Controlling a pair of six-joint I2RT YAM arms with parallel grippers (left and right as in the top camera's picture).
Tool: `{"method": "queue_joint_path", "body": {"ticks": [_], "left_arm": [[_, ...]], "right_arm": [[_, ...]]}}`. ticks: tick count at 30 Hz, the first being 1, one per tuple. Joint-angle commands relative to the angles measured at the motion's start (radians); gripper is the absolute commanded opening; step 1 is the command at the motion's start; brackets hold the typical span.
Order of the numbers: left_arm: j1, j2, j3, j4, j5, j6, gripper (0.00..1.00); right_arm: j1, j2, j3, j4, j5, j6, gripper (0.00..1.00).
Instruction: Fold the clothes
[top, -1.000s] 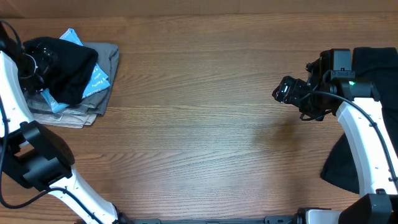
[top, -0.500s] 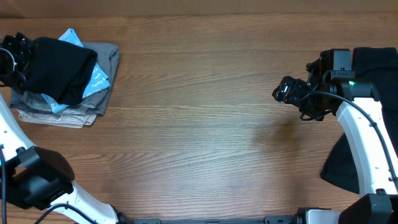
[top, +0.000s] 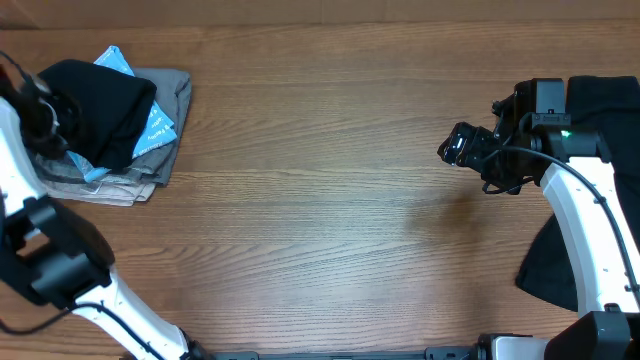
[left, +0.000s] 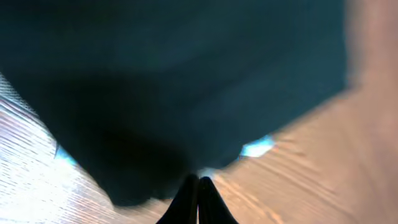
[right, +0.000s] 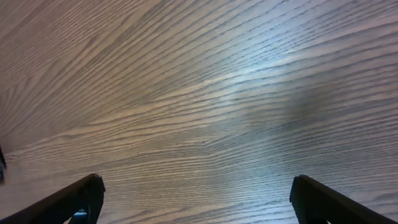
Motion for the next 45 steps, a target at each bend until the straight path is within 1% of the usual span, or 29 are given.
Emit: {"method": "queue_joint_path", "body": {"ticks": [1,4,5,8,9,11,15,19,20,21,23,24,25,29,33,45], "left_arm": [[-0.007,0.064,-0.053,0.007,-0.044,0.033,0.04],[-0.007,0.082,-0.079,0.021,-0.032,0.034,0.04],[-0.007,0.082,-0.079,0.023,-0.008,0.034,0.04],[-0.008,0.047,-0.058,0.040,0.126,0.083,0.04],[-0.009,0.029,-0.047,0.040,0.145,0.084,0.04],[-0.013,-0.032,-0.022,0.037,0.173,0.084,0.04],[-0.048,-0.198,-0.007,0.047,0.173,0.074,0.05],[-0.129,-0.356,-0.007,0.070,0.148,0.066,0.11],[-0.158,-0.387,-0.007,0.074,0.132,0.056,0.17],[-0.189,-0.414,-0.007,0.078,0.113,0.043,0.27],[-0.253,-0.449,-0.007,0.092,0.072,0.040,0.64],[-0.280,-0.457,-0.007,0.098,0.052,0.040,0.89],[-0.306,-0.462,-0.007,0.101,0.032,0.040,1.00],[-0.390,-0.459,-0.007,0.090,0.022,0.040,1.00],[-0.431,-0.458,-0.007,0.091,0.022,0.040,1.00],[-0.432,-0.458,-0.007,0.091,0.022,0.040,1.00]], "right_arm": [[-0.001,-0.006,0.008,0.002,0.006,-0.004,1.00],[-0.001,-0.006,0.008,0.002,0.006,-0.004,1.00],[-0.001,-0.006,0.008,0.002,0.006,-0.004,1.00],[-0.001,-0.006,0.008,0.002,0.006,-0.004,1.00],[-0.001,-0.006,0.008,0.002,0.006,-0.005,1.00],[-0.001,-0.006,0.008,0.002,0.006,-0.004,1.00],[-0.001,-0.006,0.008,0.002,0.006,-0.004,1.00],[-0.001,-0.006,0.008,0.002,0.006,-0.004,1.00],[-0.001,-0.006,0.008,0.002,0.006,-0.004,1.00],[-0.001,-0.006,0.008,0.002,0.006,-0.004,1.00],[-0.001,-0.006,0.008,0.002,0.006,-0.004,1.00],[-0.001,-0.006,0.008,0.002,0.006,-0.004,1.00],[-0.001,-0.006,0.008,0.002,0.006,-0.004,1.00],[-0.001,-0.006,0.008,0.002,0.006,-0.004,1.00],[-0.001,-0.006,0.008,0.002,0.006,-0.004,1.00],[-0.001,-0.006,0.008,0.002,0.006,-0.004,1.00]]}}
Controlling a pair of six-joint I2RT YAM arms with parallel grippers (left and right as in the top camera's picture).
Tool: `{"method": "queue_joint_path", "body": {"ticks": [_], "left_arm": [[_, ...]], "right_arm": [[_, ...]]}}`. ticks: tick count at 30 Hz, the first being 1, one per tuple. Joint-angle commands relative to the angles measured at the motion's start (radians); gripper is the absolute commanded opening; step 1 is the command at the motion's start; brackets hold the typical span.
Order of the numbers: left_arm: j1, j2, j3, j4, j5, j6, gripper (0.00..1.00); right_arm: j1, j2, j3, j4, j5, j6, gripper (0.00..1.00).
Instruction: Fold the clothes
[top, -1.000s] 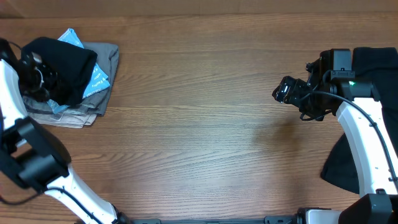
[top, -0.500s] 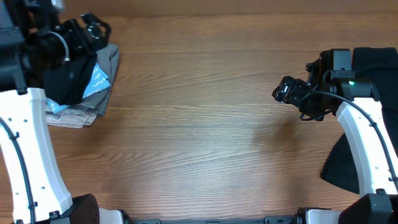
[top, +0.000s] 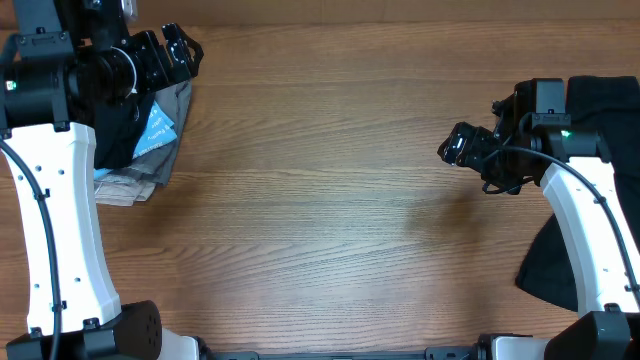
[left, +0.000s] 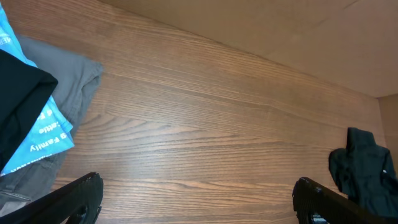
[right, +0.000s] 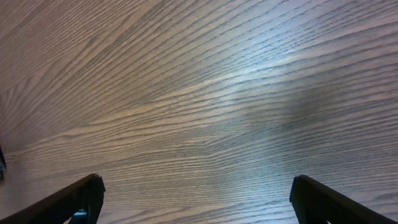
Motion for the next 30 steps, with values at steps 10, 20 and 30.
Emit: {"method": "queue_joint_path", "body": {"ticks": [10,20,30], "left_arm": [[0.000,-0.006,-0.002,0.000,-0.007,-0.006,1.00],[0.000,-0.006,-0.002,0.000,-0.007,-0.006,1.00],[0.000,-0.006,-0.002,0.000,-0.007,-0.006,1.00]], "right_arm": [[-0.001,-0.016,0.007,0.002,0.007,-0.004,1.00],[0.064,-0.368,0.007,0.002,0.006,-0.004,1.00],[0.175,-0.933,0.007,-0.003,0.030,-0.004,1.00]]}}
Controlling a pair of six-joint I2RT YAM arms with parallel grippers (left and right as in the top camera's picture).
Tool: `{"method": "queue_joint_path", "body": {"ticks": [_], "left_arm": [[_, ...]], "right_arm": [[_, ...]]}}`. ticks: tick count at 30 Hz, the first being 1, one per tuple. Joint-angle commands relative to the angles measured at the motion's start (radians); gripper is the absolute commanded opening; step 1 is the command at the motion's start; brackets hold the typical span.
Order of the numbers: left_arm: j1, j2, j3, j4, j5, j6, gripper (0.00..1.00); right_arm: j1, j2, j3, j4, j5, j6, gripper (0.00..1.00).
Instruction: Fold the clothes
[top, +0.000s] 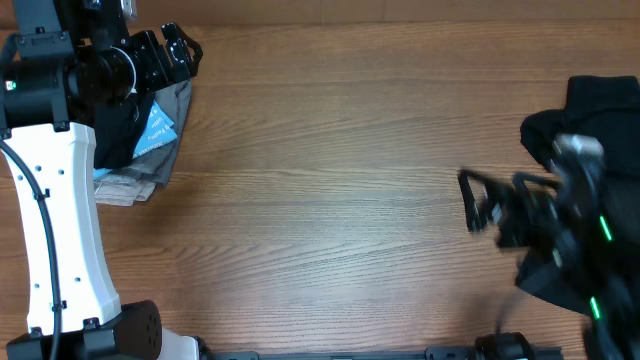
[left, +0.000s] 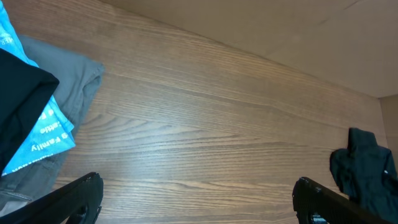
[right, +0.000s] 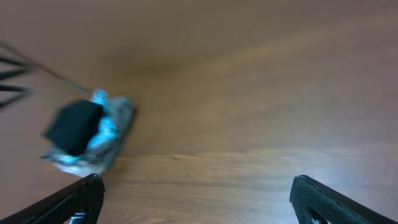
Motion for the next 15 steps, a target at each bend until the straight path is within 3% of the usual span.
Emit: {"method": "queue_joint_path", "body": {"ticks": [1,8,15], "left_arm": [[0.000,-0.006,-0.002,0.000,-0.003,-0.006,1.00],[0.000,-0.006,-0.002,0.000,-0.003,-0.006,1.00],[0.000,-0.006,-0.002,0.000,-0.003,-0.006,1.00]], "right_arm": [[0.028,-0.205,0.006,-0.008,0.028,-0.004,1.00],[0.028,-0.481,0.004,-0.100,0.052,-0.005,1.00],[0.028,-0.578,-0.030,-0.167,0.052,-0.001,1.00]]}}
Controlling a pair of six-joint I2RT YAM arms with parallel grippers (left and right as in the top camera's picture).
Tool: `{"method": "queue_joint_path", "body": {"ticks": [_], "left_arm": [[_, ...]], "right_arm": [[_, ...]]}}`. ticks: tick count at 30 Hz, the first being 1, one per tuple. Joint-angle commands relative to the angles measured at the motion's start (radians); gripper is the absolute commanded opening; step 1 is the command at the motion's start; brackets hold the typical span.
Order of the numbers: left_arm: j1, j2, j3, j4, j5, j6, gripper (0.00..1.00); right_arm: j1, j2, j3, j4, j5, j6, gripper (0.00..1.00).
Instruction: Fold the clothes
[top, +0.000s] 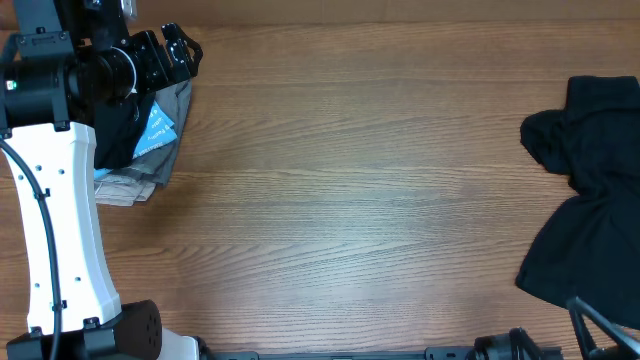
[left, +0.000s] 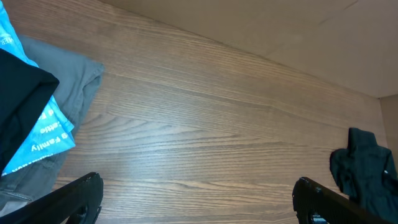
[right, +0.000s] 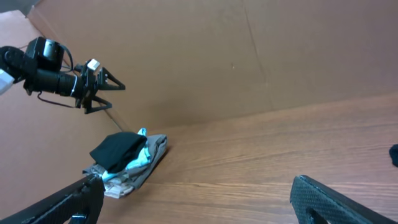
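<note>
A stack of folded clothes (top: 140, 140) lies at the far left of the table: a black piece on top, then light blue and grey ones. It also shows in the left wrist view (left: 31, 118) and the right wrist view (right: 124, 158). An unfolded black garment (top: 590, 190) is crumpled at the right edge, also seen as a black garment (left: 367, 180). My left gripper (top: 180, 50) hangs open above the stack's far right corner, its jaws (left: 199, 202) wide apart and empty. The right gripper (right: 199, 202) is open and empty, back at the table's near edge.
The wooden table (top: 350, 180) runs between the stack and the black garment. A brown cardboard wall (right: 249, 56) stands behind the table. My left arm (top: 50, 220) reaches along the left side. Only a sliver of the right arm (top: 585, 325) shows at the bottom right.
My right arm was a blur over the table beside the black garment. Now it is drawn back to the near edge, its camera looking across the table. The left arm has not moved.
My left gripper was shut low on the black cloth at the stack, with the right gripper open over bare table at the right. Then the left gripper was raised and open, the black cloth lying on the stack. The right arm has since withdrawn to the near edge.
</note>
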Motion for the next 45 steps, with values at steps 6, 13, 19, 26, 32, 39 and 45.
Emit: {"method": "queue_joint_path", "body": {"ticks": [6,13,19,26,32,39,45], "left_arm": [[0.000,-0.006,-0.002,0.000,-0.003,-0.006,1.00],[0.000,-0.006,-0.002,0.000,-0.003,-0.006,1.00],[0.000,-0.006,-0.002,0.000,-0.003,-0.006,1.00],[0.000,-0.006,-0.002,0.000,-0.003,-0.006,1.00],[0.000,-0.006,-0.002,0.000,-0.003,-0.006,1.00],[0.000,-0.006,-0.002,0.000,-0.003,-0.006,1.00],[0.000,-0.006,-0.002,0.000,-0.003,-0.006,1.00]], "right_arm": [[0.005,-0.033,-0.155,0.003,0.029,-0.005,1.00],[0.005,-0.112,-0.343,0.134,0.029,-0.005,1.00],[0.002,-0.155,-0.492,0.311,0.029,-0.004,1.00],[0.001,-0.155,-0.714,0.704,0.133,-0.034,1.00],[0.001,-0.156,-1.000,1.178,0.178,-0.034,1.00],[0.001,-0.156,-1.186,1.376,0.175,-0.034,1.00],[0.001,-0.156,-1.260,1.369,0.179,-0.034,1.00]]}}
